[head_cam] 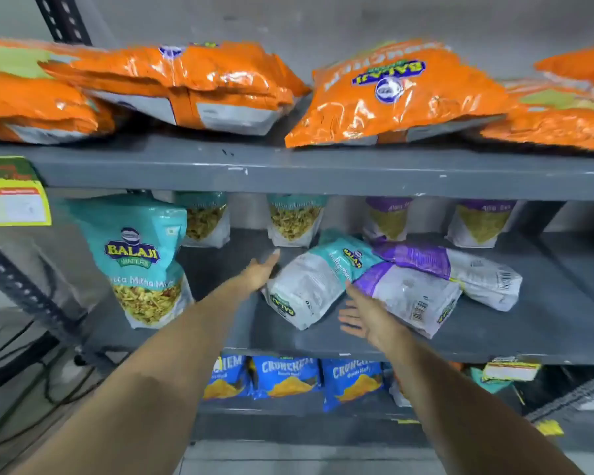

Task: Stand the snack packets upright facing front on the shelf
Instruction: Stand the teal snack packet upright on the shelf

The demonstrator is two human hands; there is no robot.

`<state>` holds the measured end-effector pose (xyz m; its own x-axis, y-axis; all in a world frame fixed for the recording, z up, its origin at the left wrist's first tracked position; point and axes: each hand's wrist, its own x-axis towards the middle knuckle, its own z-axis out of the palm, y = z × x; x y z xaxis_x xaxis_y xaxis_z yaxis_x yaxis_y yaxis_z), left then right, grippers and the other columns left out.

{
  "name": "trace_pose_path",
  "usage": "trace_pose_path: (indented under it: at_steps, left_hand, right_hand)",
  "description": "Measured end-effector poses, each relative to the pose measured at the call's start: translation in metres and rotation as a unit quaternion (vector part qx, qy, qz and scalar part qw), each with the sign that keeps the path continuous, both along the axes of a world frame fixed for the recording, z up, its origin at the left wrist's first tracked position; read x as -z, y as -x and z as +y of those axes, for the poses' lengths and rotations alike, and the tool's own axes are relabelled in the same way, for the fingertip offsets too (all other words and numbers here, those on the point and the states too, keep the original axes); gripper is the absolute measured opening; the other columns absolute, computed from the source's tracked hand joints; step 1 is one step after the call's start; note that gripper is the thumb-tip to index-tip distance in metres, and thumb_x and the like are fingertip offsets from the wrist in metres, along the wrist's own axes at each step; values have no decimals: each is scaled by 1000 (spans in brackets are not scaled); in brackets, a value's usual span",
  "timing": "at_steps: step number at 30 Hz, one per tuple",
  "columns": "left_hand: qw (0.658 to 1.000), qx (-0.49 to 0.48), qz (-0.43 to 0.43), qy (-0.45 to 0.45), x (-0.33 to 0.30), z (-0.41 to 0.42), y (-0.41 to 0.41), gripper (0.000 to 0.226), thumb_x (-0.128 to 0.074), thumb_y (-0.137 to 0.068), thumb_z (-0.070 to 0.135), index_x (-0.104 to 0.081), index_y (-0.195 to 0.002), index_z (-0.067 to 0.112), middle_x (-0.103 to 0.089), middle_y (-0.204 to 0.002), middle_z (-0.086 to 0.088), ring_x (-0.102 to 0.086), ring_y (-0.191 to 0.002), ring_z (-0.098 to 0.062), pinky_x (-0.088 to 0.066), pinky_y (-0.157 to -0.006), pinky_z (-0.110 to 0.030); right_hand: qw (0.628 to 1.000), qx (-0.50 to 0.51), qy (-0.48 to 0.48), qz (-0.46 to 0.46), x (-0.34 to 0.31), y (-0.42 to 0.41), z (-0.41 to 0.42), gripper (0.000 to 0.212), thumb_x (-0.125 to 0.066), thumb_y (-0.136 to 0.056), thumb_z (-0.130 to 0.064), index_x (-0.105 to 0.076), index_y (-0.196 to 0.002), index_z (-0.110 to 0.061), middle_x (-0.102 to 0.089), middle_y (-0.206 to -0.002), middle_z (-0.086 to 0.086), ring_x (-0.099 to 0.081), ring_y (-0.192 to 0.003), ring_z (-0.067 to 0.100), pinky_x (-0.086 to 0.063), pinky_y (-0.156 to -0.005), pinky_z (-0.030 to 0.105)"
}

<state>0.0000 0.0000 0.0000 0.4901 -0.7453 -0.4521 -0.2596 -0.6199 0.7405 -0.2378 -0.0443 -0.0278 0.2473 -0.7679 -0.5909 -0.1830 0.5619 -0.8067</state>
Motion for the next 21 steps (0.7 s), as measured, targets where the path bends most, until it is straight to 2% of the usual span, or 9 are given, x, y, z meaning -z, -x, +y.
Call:
trace_pose_path:
  at_steps: [2,3,6,8,10,12,15,18,21]
  left_hand:
    - [997,-13,82,11,9,-3,3,74,-48,-85,73,-64,-124,12,-69,-122,-10,-67,-99,-22,-55,-90,-34]
    - [994,-4,105,23,13,-3,4,68,-55,-84,69,-68,-119,12,-72,-119,-9,-69,-95,-21,-57,-83,-32]
    - [987,7,153,49,21,4,9,65,-71,-84,50,-63,-126,1,-71,-120,-18,-70,-108,-33,-55,-96,-46]
    - [981,-12,181,73,24,15,13,67,-75,-82,44,-59,-127,-4,-70,-118,-22,-69,-108,-37,-53,-99,-51]
    - [973,-68,188,116,28,35,21,65,-81,-78,40,-58,-122,-2,-69,-116,-21,-68,-107,-34,-52,-100,-51]
    - [956,-113,215,164,36,57,29,57,-86,-74,34,-58,-111,1,-72,-107,-18,-70,-100,-30,-53,-98,-48]
    - [929,-113,270,228,42,81,35,61,-89,-65,28,-58,-111,3,-78,-99,-12,-75,-91,-25,-58,-81,-36]
    - [925,-91,243,278,46,80,28,44,-85,-72,9,-56,-104,4,-80,-93,-5,-76,-83,-18,-58,-66,-24]
    - [930,-70,195,303,50,68,19,36,-80,-74,-5,-55,-97,5,-80,-94,-5,-75,-85,-16,-58,-67,-24]
  right_hand:
    - [995,-38,-63,-61,4,-11,-2,77,-63,-86,-59,-47,-139,-6,-56,-136,20,-56,-125,32,-55,-85,41]
    - [993,-52,-68,-79,4,-16,-1,73,-64,-85,-58,-51,-136,-9,-58,-136,16,-56,-126,31,-55,-87,40]
    - [989,-39,-51,-131,7,-33,7,49,-74,-84,-42,-65,-125,-17,-73,-120,7,-69,-111,25,-59,-76,35]
    - [990,-28,-26,-137,8,-38,14,41,-78,-83,-26,-69,-120,-11,-77,-111,8,-74,-99,23,-60,-70,32]
    - [986,-39,6,-161,11,-35,22,37,-76,-84,-15,-70,-119,-5,-78,-108,9,-75,-97,22,-60,-78,33]
    - [981,-51,53,-182,16,-28,29,36,-76,-83,-9,-70,-119,-7,-78,-110,7,-73,-102,21,-57,-87,33]
    - [977,-66,135,-153,14,-20,35,39,-81,-78,-6,-69,-113,-18,-78,-108,-1,-74,-99,14,-57,-79,23]
    - [968,-77,204,-120,9,-24,27,46,-82,-73,3,-66,-112,-17,-78,-105,0,-74,-98,14,-59,-79,25]
    - [958,-84,256,-102,3,-32,17,49,-79,-74,9,-62,-107,-24,-73,-108,-5,-70,-99,11,-56,-80,19]
